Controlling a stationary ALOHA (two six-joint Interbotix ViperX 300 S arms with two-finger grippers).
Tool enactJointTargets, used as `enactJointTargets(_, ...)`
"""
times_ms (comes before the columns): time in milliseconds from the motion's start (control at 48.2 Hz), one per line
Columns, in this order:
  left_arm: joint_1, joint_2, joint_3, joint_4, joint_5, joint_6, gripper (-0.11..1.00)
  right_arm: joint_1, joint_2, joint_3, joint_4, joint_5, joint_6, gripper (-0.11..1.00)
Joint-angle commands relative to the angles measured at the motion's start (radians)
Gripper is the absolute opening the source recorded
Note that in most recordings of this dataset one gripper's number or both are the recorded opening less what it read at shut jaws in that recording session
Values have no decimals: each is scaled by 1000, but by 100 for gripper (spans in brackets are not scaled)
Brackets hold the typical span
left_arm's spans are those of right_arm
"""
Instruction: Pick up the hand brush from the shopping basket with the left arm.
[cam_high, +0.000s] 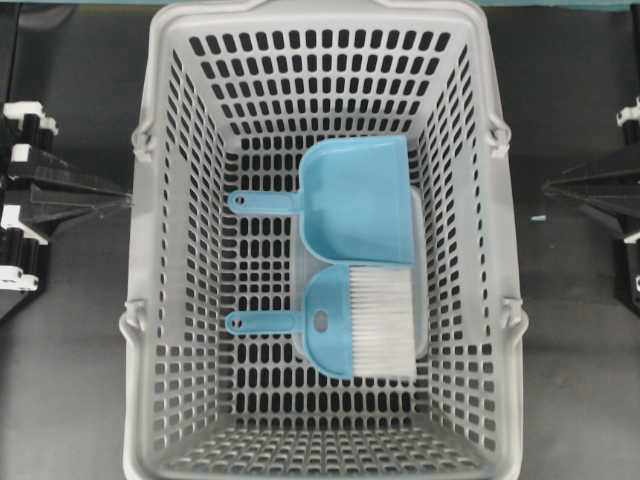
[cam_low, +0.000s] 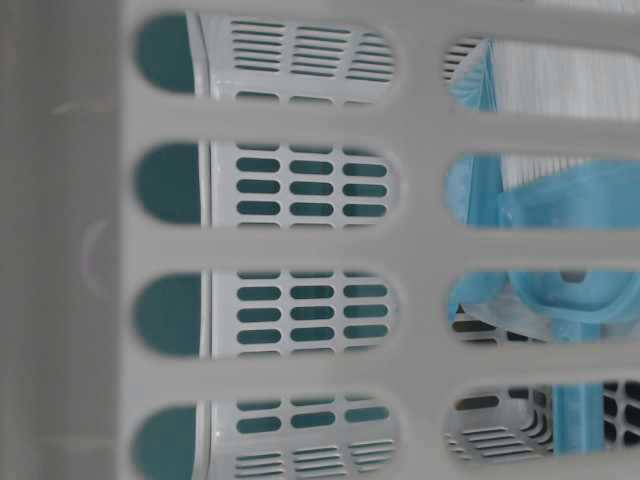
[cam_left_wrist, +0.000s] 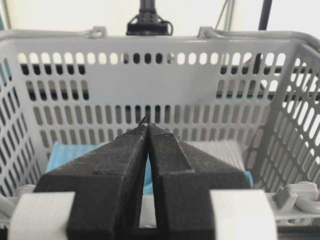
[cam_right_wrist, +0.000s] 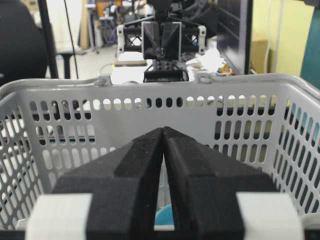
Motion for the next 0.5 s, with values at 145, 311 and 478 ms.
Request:
enactJointTargets(145,-6,18,-164,41,233,-11,0,-2,9,-25,11,32,5,0)
enactJointTargets(311,-28,55,-276,41,402,-11,0,-6,6,-38,11,87,5,0)
enactJointTargets(478,-38,161,-433,41,609,-8,0,-18,6,-51,11,129,5,0)
